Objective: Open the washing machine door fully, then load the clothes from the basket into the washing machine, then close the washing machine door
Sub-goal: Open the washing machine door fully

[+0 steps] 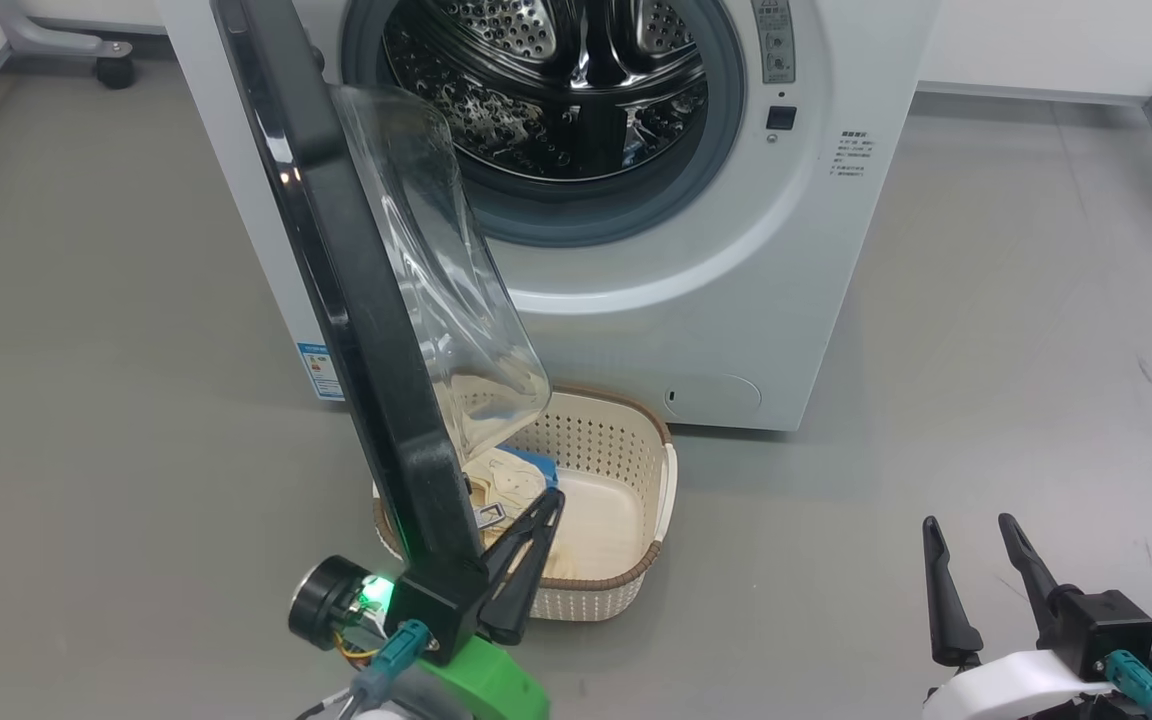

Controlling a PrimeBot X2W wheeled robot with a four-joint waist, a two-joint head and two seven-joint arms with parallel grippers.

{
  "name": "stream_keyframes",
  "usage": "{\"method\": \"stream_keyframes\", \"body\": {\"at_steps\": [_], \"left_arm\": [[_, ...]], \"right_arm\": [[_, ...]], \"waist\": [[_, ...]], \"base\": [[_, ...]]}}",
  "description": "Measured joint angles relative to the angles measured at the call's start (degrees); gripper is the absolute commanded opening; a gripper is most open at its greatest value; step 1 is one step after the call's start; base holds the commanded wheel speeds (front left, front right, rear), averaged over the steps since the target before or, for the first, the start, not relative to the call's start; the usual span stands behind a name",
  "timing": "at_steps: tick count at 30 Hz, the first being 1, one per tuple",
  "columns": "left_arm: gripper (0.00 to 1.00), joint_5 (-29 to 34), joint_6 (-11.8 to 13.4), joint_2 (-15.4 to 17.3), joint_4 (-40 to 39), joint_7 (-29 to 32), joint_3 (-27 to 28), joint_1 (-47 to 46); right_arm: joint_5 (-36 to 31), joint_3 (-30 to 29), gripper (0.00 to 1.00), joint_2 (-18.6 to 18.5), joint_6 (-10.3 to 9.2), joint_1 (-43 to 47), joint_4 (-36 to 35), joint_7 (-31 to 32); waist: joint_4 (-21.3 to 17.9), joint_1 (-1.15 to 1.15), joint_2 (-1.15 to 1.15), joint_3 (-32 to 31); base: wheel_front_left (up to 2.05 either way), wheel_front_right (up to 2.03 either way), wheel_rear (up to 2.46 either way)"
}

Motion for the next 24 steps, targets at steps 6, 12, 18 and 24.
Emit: {"method": "stream_keyframes", "body": {"at_steps": [6,12,18,24], "left_arm": [[0.00,-1.4,3.2,0.0,1.7,0.0,2.1,-0.3],[0.00,-1.8,4.2,0.0,2.4,-0.2,2.8,-0.6],[0.00,-3.1,4.9,-0.2,3.2,-1.1,3.4,-0.5],[0.00,-4.7,5.4,-0.5,3.0,-2.7,5.0,0.6]], "right_arm": [[-0.1,-0.4,1.00,0.5,0.36,0.0,0.0,0.0],[-0.6,-0.6,1.00,0.8,0.84,0.0,0.2,0.0],[-0.6,-0.9,1.00,0.9,1.33,0.0,0.6,0.0],[-0.6,-1.9,1.00,1.1,1.32,0.4,0.6,0.0]], "waist": [[0.0,0.00,0.00,0.1],[0.2,0.00,0.00,0.3],[0.5,0.00,0.00,0.1],[1.1,0.00,0.00,-0.1]], "base": [[0.00,0.00,0.00],[0.00,0.00,0.00],[0.00,0.00,0.00],[0.00,0.00,0.00]]}}
